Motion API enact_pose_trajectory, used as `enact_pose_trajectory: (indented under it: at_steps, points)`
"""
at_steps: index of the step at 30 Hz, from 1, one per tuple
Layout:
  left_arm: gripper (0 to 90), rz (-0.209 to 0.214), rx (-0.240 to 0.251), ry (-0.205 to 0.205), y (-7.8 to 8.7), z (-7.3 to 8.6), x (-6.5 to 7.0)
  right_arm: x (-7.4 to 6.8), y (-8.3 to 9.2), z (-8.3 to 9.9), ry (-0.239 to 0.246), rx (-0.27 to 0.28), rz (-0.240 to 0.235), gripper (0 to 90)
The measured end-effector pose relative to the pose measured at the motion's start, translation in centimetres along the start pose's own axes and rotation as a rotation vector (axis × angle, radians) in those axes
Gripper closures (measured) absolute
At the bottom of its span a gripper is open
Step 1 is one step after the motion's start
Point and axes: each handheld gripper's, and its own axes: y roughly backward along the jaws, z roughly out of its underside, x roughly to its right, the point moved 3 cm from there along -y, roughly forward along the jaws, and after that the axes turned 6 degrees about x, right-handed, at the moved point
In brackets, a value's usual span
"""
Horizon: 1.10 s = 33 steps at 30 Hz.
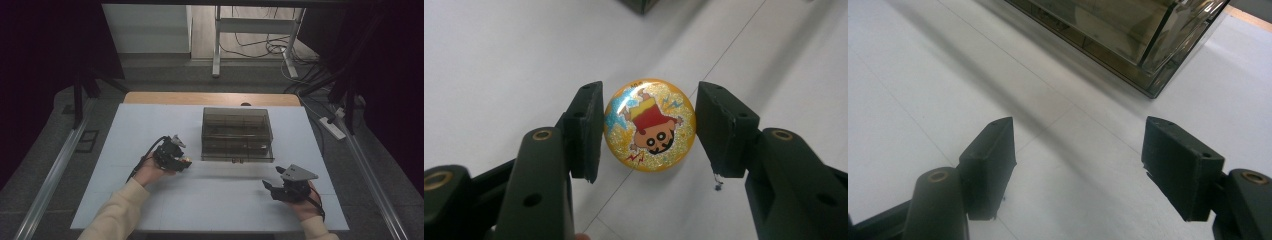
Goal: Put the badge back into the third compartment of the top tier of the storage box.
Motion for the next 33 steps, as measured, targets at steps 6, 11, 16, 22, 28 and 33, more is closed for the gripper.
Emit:
enact_pose_trajectory:
  at_steps: [6,11,16,22,28,33]
  points:
    - [46.9,-0.008,0.069,0.009,1.2,-0.4,0.2,0.0,0.0,0.0,0.0,-0.002,0.0,29.6]
    - [46.9,-0.009,0.124,0.013,2.1,-0.9,0.4,0.0,-0.1,0.1,-0.001,-0.004,0.0,29.5]
    - [46.9,-0.004,0.161,0.02,2.8,-1.1,0.4,0.0,0.0,0.1,-0.002,-0.003,0.0,29.5]
    - [46.9,0.002,0.205,0.038,3.3,-1.3,0.4,0.1,-0.1,0.1,-0.005,-0.005,0.001,29.5]
    - [46.9,0.02,0.25,0.054,3.9,-1.5,0.5,0.1,-0.1,0.1,-0.004,-0.007,0.003,29.5]
    - [46.9,0.025,0.297,0.066,4.4,-1.8,0.6,0.1,0.0,0.1,-0.007,-0.005,0.004,29.5]
